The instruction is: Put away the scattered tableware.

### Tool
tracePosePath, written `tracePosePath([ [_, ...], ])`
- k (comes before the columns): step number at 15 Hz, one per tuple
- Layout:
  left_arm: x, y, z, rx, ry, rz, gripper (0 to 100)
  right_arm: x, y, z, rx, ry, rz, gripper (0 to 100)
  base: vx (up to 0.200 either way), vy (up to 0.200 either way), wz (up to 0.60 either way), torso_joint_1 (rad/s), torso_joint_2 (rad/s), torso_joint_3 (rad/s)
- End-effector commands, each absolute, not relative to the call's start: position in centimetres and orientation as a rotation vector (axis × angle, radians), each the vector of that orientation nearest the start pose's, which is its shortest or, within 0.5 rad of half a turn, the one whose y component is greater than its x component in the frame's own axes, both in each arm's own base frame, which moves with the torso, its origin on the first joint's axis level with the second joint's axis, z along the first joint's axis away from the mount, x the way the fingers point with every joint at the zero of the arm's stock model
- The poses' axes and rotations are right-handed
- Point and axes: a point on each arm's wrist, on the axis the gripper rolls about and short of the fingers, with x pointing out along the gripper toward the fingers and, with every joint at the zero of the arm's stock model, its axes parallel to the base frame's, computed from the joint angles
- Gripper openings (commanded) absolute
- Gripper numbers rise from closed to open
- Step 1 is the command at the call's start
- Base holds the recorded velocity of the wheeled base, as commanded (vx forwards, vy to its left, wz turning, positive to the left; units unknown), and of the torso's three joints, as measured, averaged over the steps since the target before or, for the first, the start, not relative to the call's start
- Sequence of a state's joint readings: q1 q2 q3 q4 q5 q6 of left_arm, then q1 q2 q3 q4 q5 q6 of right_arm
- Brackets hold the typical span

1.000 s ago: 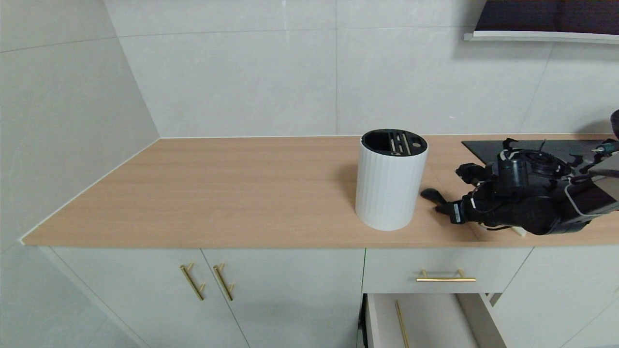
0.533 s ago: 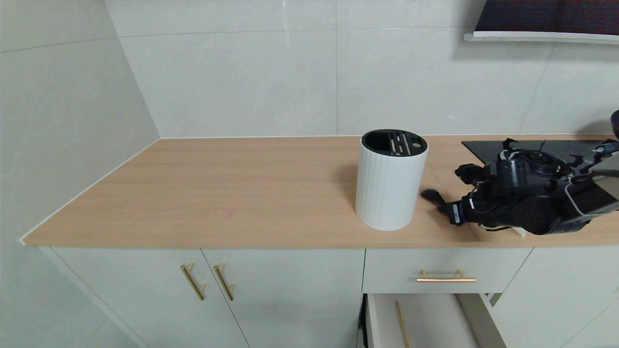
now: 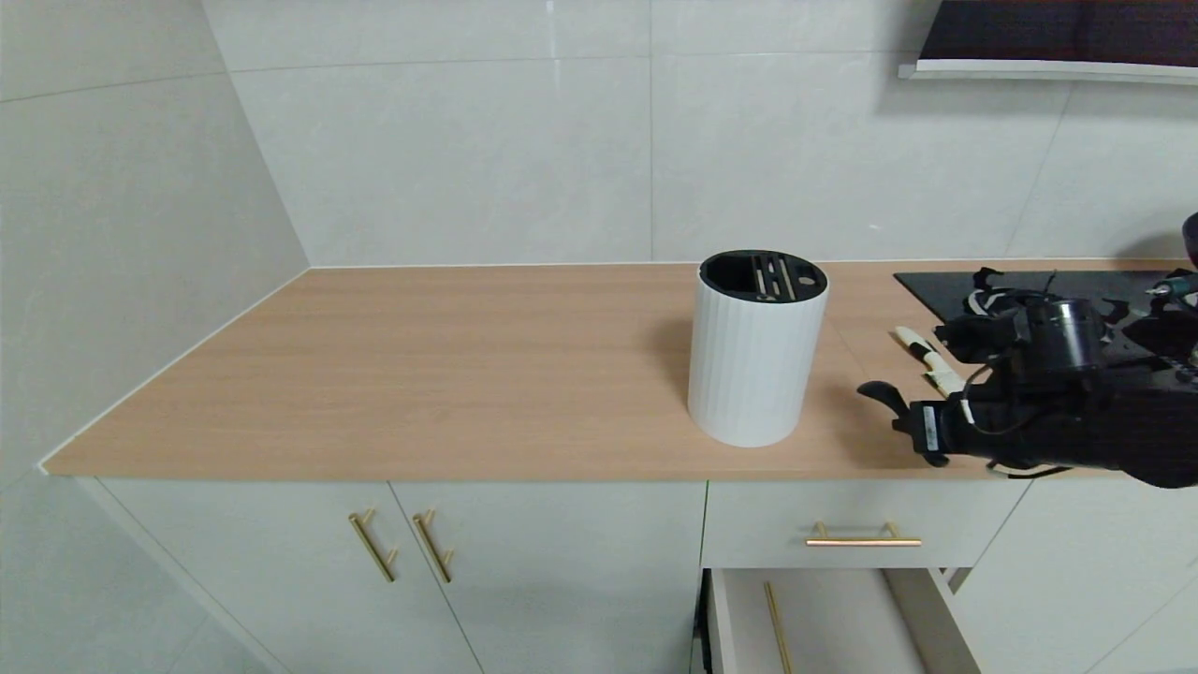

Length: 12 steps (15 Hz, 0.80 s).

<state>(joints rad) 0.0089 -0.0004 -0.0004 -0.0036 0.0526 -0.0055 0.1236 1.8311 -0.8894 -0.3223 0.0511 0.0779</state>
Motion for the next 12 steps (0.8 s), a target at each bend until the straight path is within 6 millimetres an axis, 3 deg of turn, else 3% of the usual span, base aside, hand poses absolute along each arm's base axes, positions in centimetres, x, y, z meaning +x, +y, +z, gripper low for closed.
tracePosePath([
  [1,-2.3,0.1,7.6,-0.006,-0.003,0.061,100,27.2,3.6,15.1,0.06,0.587,0.154,0,0.0,0.0,0.0,0.0,0.0,0.0],
  [5,-2.3,0.1,7.6,-0.006,-0.005,0.061,100,22.0,3.8,14.1,0.047,0.628,0.188,0,0.0,0.0,0.0,0.0,0.0,0.0],
  [8,-2.3,0.1,7.6,-0.006,-0.005,0.061,100,20.5,3.6,13.8,0.037,0.637,0.194,0,0.0,0.0,0.0,0.0,0.0,0.0],
  [12,-2.3,0.1,7.6,-0.006,-0.003,0.063,100,20.8,3.6,12.4,0.018,0.696,0.186,0,0.0,0.0,0.0,-0.157,0.35,0.194],
])
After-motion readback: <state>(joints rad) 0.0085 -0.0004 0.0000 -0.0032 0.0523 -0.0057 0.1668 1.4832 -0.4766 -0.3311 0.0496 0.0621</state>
